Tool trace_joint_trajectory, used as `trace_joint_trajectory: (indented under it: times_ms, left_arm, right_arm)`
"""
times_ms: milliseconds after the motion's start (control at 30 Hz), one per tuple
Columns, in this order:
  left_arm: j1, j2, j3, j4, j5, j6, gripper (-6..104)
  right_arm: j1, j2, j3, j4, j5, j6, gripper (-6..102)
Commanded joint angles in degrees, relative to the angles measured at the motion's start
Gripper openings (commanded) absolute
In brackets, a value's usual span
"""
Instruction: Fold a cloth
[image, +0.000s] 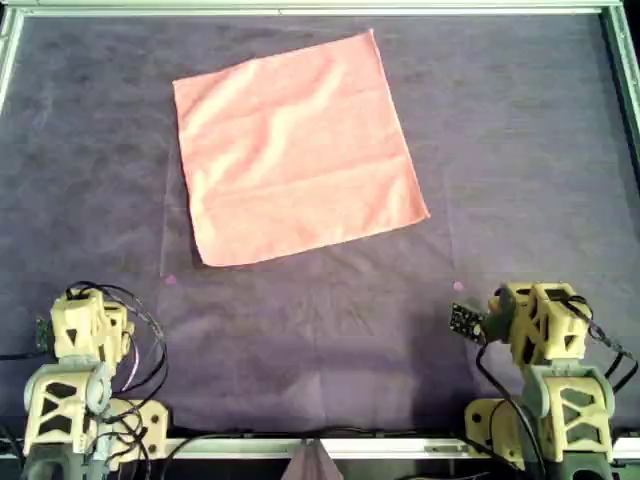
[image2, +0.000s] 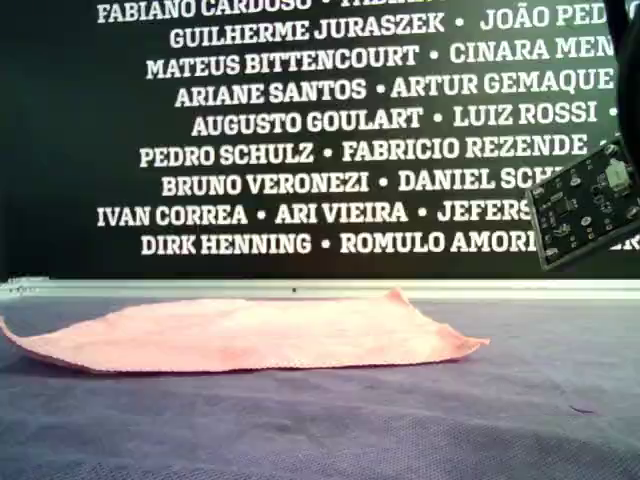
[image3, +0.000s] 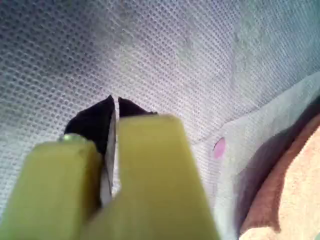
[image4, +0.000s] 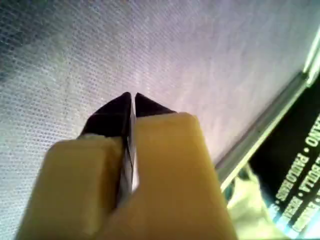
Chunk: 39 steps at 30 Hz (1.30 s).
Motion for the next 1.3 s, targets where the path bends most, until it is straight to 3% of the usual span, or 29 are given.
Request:
trace_joint_trajectory:
  times_ms: [0, 800, 900, 1267]
  left_arm:
    - [0.7, 0.0, -1.05, 0.09, 0.35, 0.26, 0]
    - [0.7, 0.0, -1.05, 0.09, 0.35, 0.26, 0]
    - [0.7, 0.0, -1.05, 0.09, 0.44, 0.09, 0]
    - [0.7, -0.09, -1.05, 0.09, 0.44, 0.26, 0]
  right_arm:
    - [0.0, 2.46, 0.79, 0.7, -0.18, 0.18, 1]
    - [0.0, 2.46, 0.79, 0.7, -0.18, 0.18, 1]
    - [0.62, 2.37, 0.79, 0.7, -1.67, 0.79, 1]
    - [0.7, 2.37, 0.79, 0.7, -1.67, 0.79, 1]
